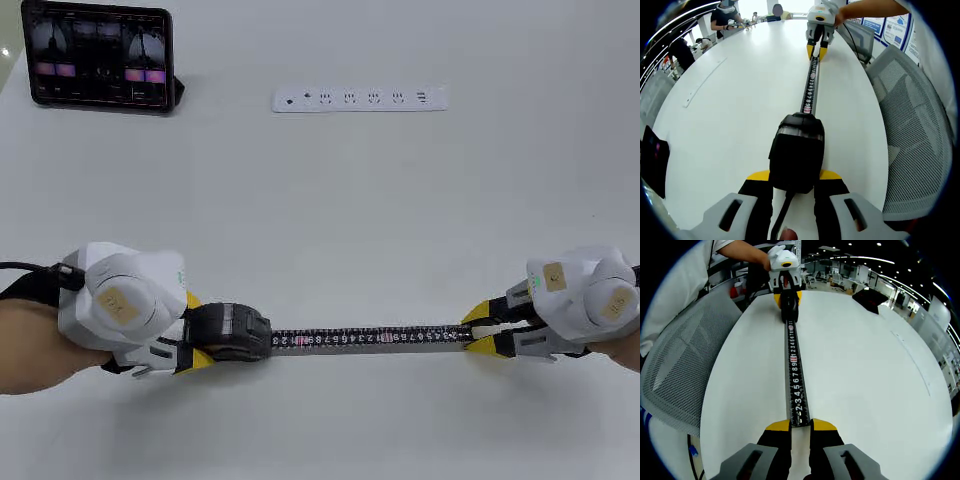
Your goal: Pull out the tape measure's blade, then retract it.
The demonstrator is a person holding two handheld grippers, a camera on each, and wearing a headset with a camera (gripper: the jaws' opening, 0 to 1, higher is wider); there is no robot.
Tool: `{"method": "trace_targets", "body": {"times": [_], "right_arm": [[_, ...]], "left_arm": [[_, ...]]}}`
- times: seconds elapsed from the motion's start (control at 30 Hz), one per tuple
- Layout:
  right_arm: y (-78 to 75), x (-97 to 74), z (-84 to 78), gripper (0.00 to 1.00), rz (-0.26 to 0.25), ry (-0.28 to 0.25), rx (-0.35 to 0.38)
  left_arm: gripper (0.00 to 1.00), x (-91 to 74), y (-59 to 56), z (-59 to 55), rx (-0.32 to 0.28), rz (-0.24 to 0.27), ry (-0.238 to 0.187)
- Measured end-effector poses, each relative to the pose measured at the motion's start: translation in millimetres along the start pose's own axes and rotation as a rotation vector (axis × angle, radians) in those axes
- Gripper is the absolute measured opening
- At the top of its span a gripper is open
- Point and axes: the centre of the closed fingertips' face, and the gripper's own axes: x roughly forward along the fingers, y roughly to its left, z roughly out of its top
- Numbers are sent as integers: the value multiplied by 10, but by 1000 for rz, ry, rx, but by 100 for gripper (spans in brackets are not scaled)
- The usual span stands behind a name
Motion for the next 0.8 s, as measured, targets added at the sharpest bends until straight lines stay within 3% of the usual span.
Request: {"method": "trace_targets", "body": {"times": [0.3,0.8], "right_arm": [[-28,-39,-88,9,-4,21,5],[-19,-22,-62,10,-1,29,0]], "left_arm": [[26,6,5,4,-2,1,0],[27,12,19,20,-10,8,-9]]}}
